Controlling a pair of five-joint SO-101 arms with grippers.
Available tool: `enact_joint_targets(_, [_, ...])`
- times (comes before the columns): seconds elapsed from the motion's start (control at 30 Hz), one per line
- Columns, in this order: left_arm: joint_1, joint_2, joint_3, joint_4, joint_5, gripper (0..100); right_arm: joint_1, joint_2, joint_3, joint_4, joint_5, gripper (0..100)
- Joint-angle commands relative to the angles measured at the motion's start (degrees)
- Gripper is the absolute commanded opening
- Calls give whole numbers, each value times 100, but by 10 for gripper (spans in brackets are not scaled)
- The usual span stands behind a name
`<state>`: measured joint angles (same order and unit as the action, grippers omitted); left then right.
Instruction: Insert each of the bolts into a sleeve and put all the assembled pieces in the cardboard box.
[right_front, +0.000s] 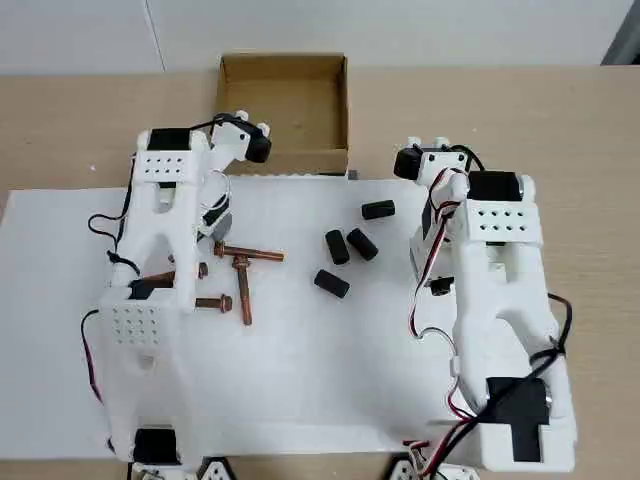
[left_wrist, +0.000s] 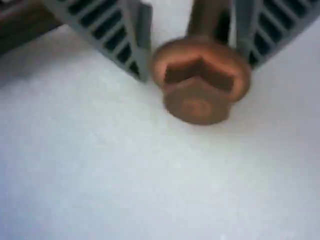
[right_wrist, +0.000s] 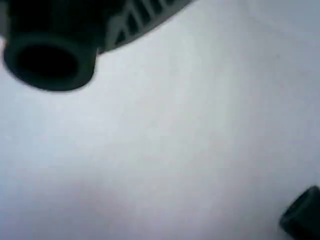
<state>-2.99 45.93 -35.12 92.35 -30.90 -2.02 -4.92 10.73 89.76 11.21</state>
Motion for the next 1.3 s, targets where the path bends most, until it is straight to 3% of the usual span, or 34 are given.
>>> enact_joint_targets(0.0, [-18,44,-171,-299,9,39,22,-277,-26,22,44,7])
enact_joint_targets(0.37, [-18,-9,-409,-237,18,9,22,-277,-26,22,44,7])
enact_joint_targets(0.6, [18,0,-1569,747,26,6,13,-277,-62,110,26,7])
enact_joint_targets(0.87, [26,-44,-2026,809,53,6,13,-295,-70,145,18,7])
enact_joint_targets(1.07, [132,-1345,-1719,809,853,6,-295,-1218,-237,558,9,6])
enact_joint_targets(1.27, [536,-3121,-549,809,1670,6,-602,-2448,-97,734,18,4])
